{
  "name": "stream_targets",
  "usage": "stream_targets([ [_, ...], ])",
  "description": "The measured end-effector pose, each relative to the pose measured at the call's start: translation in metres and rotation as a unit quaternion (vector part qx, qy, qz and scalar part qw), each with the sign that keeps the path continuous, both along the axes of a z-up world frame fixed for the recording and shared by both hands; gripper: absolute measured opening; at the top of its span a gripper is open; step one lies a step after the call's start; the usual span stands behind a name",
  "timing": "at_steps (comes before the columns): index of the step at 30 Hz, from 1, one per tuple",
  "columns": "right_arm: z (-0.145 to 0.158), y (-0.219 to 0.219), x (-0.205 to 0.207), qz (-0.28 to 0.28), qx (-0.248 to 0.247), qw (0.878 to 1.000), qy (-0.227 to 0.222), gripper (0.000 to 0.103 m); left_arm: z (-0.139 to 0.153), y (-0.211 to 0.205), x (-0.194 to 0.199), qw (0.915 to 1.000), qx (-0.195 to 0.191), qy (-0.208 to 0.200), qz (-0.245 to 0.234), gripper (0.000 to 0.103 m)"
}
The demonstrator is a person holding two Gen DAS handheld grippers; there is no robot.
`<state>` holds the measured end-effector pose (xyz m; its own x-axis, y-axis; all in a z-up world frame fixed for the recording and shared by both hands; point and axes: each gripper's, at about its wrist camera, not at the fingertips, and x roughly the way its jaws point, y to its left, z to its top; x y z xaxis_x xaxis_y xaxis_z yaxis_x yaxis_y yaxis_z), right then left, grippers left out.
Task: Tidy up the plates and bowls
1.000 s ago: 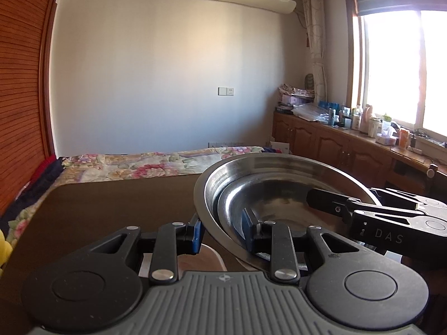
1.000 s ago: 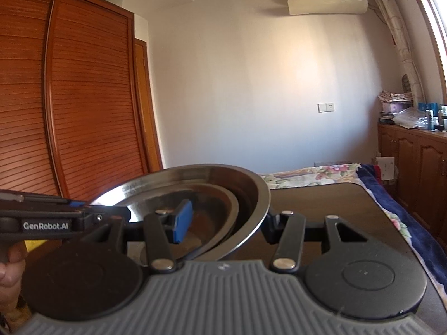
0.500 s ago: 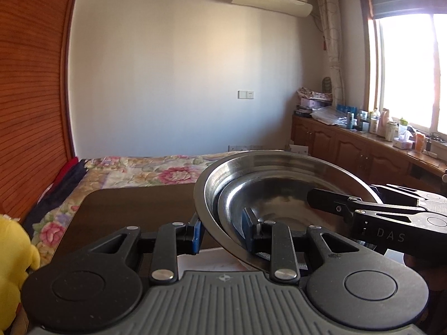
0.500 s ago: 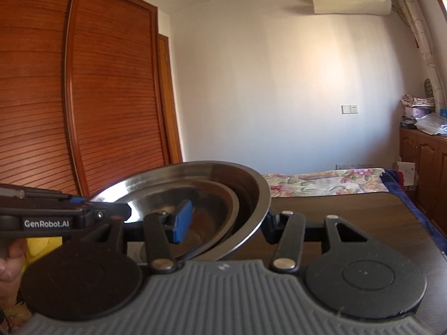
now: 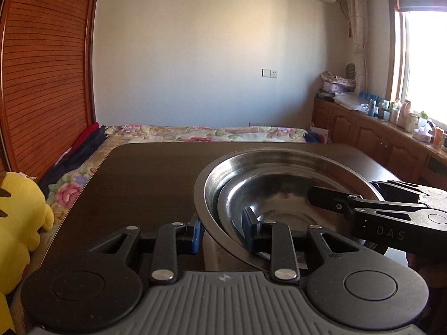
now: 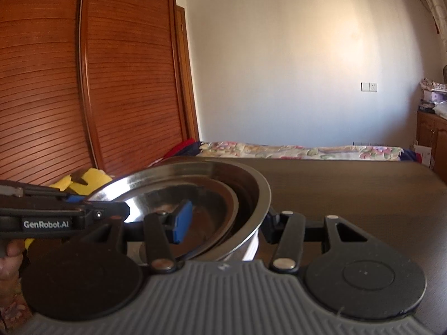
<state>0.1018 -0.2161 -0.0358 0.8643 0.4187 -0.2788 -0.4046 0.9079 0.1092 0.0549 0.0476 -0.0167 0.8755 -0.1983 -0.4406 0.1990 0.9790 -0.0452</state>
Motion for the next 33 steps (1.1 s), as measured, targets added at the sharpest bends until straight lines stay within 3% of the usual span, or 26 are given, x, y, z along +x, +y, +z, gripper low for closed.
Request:
stream_targets([
  [13,-0.008,0.006,0.001,0.01,-0.01,1.0,0.016,0.054,-0.011,0.003,-0.002,0.9999,0.01,0.007,0.005,0.032],
  [16,-0.007,0.006,0.001,0.01,-0.01,1.0,0.015,0.065,-0.011,0.003,-0.003,0.9999,0.014,0.007,0.005,0.034],
  [18,-0.006,0.005,0.0,0.005,-0.012,1.0,0.011,0.084,-0.011,0.002,-0.003,0.9998,0.018,0.008,0.01,0.046],
  [20,-0.004,0.004,-0.003,0.001,-0.015,1.0,0.007,0.088,-0.01,-0.001,-0.004,0.9996,0.024,0.005,0.014,0.064],
  [24,0.002,-0.002,-0.009,-0.014,-0.017,1.0,-0.003,0.096,-0.008,-0.001,-0.006,0.9995,0.027,0.004,0.016,0.075],
  [29,0.009,-0.013,-0.017,-0.028,-0.014,0.999,-0.013,0.103,-0.002,0.002,-0.012,0.9994,0.022,-0.013,0.023,0.102],
  [33,0.014,-0.022,-0.024,-0.039,-0.017,0.999,-0.015,0.103,0.003,0.001,-0.016,0.9993,0.02,-0.025,0.02,0.103],
])
